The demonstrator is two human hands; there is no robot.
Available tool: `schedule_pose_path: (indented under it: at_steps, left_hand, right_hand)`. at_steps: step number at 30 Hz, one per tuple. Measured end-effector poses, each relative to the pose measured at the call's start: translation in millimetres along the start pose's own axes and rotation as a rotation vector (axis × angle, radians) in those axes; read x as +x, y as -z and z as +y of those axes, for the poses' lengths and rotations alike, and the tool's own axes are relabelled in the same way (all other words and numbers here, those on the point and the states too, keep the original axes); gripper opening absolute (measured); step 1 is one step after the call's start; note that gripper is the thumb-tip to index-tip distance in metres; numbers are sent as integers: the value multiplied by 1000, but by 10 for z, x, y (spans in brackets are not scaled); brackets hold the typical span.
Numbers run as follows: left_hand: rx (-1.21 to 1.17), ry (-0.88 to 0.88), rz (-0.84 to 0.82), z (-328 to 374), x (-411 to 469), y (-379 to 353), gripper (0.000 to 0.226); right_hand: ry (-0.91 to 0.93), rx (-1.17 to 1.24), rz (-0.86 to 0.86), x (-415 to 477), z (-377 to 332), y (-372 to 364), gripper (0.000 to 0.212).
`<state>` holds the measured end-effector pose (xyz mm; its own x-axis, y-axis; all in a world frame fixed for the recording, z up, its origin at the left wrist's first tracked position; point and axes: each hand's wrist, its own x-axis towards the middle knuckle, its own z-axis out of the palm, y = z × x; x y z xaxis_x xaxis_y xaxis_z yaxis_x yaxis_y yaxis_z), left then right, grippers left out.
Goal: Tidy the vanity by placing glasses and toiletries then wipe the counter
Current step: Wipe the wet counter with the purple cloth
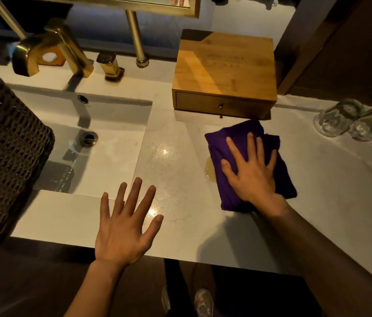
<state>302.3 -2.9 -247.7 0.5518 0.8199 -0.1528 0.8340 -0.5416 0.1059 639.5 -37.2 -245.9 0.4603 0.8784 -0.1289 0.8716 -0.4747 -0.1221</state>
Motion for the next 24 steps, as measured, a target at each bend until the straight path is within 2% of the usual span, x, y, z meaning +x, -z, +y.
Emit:
schedule_pose_path:
  at_steps: [3, 10, 13, 18, 21, 24]
  left_hand:
    - [-15, 37, 9, -10, 15, 7, 69]
    - [-30, 67, 4, 5, -4, 5, 69]
    - [-32, 71, -4, 26, -17, 20, 69]
    - [-24, 64, 8, 20, -26, -5, 69]
    - [-11, 59, 14, -2, -1, -21, 69]
    - [-3, 57, 23, -4, -8, -51, 69]
  right_hand:
    - [60, 0, 18, -11, -40, -21, 65]
    - [188, 22, -63, -531, 204, -86, 64]
    - [98, 2, -99, -742, 592, -63, 63]
    - [-101, 41, -38, -561, 1053, 86, 69]
    - [-178, 21, -1, -282, 852, 75, 69]
    - [-138, 2, -21, -13, 460, 62, 70]
